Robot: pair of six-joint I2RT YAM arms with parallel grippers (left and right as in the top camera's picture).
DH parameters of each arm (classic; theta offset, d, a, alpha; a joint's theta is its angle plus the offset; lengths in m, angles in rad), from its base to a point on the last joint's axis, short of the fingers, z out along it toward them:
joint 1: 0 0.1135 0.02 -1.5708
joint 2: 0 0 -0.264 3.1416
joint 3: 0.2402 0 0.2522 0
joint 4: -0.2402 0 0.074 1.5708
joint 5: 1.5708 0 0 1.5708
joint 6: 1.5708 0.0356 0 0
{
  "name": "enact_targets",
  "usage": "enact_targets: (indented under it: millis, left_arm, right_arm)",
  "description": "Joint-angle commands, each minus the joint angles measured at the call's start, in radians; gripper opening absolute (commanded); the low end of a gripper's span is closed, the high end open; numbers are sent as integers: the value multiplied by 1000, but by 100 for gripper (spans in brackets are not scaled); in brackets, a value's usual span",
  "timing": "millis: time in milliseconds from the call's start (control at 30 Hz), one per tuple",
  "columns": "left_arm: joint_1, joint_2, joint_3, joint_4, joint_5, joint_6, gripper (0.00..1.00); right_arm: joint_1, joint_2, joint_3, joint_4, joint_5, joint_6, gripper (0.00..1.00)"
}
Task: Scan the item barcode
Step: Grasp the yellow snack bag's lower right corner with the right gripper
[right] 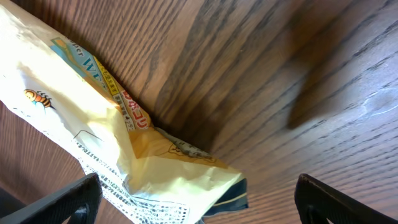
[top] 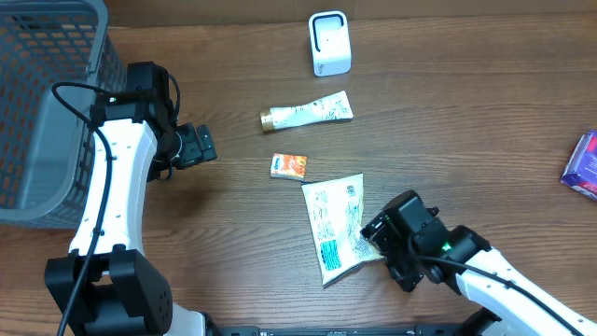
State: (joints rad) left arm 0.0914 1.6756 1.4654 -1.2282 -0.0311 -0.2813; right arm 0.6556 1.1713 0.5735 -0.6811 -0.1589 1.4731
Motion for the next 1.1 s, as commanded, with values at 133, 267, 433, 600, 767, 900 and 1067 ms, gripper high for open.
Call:
enact_targets:
  millis: [133, 267, 433, 600, 767, 900, 1067]
  left_arm:
    - [-1, -24, 16, -2, -3, 12, 100]
    - [-1, -24, 16, -3, -3, 12, 100]
    - [-1, -24, 16, -3, -6, 16, 100]
    - [-1, -24, 16, -2, -32, 16, 100]
    - [-1, -24, 16, -2, -32, 16, 100]
    - [-1, -24, 16, -2, -32, 15, 100]
    - [-1, -24, 16, -2, -32, 14, 100]
  right_arm:
    - [130, 47, 0, 128, 108, 116, 100]
    - [169, 182, 0, 154, 120, 285, 100]
    - [167, 296, 0, 251, 77, 293, 93]
    - [114, 299, 0, 275, 85, 211, 39]
    - [61, 293, 1, 288, 11, 89, 7]
    - [9, 261, 16, 289, -66, -117, 4]
    - [-65, 148, 22, 203, -123, -402, 4]
